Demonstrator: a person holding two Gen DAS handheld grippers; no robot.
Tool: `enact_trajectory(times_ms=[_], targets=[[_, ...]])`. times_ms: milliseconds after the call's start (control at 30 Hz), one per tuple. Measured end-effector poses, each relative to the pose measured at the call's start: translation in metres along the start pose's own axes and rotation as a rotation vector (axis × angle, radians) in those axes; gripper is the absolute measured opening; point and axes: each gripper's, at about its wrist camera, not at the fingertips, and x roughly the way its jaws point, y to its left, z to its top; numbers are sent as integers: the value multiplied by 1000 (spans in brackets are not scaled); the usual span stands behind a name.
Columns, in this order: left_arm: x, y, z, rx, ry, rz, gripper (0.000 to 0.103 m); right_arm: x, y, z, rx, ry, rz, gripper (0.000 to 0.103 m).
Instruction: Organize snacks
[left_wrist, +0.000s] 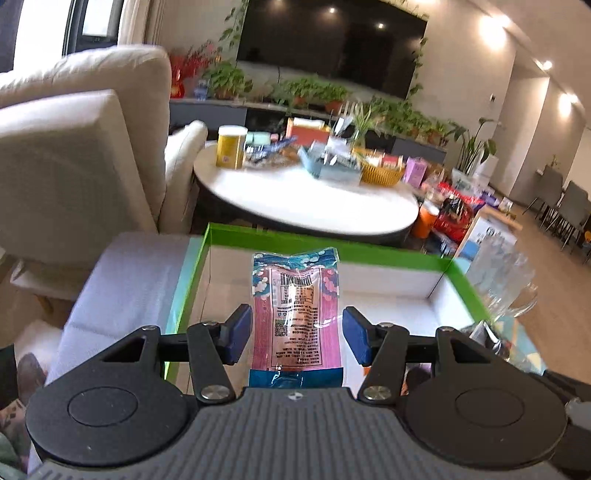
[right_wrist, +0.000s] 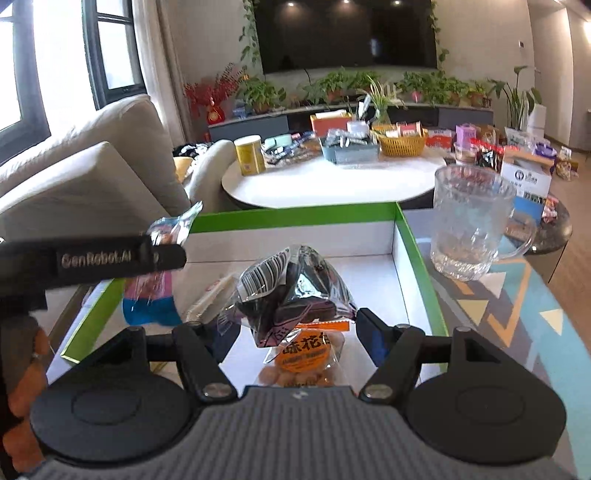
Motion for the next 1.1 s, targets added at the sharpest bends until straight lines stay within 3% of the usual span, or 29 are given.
enact_trajectory(times_ms=[233,433,500,700,833,967,1100], targets=[[14,-5,-17,32,91,4,54,10,-2,-7,18,77,9,44],[4,6,-29,-34,159,-43,55,-12,11,-19,-71,31,-9,45],[-3,6,-28,-8,176,-67,55,-23,10,-22,-72,8,-17,45],[-44,1,-33,60,121,-30,58,-55,3,-30,-92,-50,-20,45],[-79,4,-46,98,51,1,59,-69,-4,-35,-53,-25,14,45],[-104,20,-61,37,61,-47,59,-81,-9,-42,-33,-37,13,45],[-117,25,-74,30,72,-43,59,-90,-12,-47,-11,-37,14,45]])
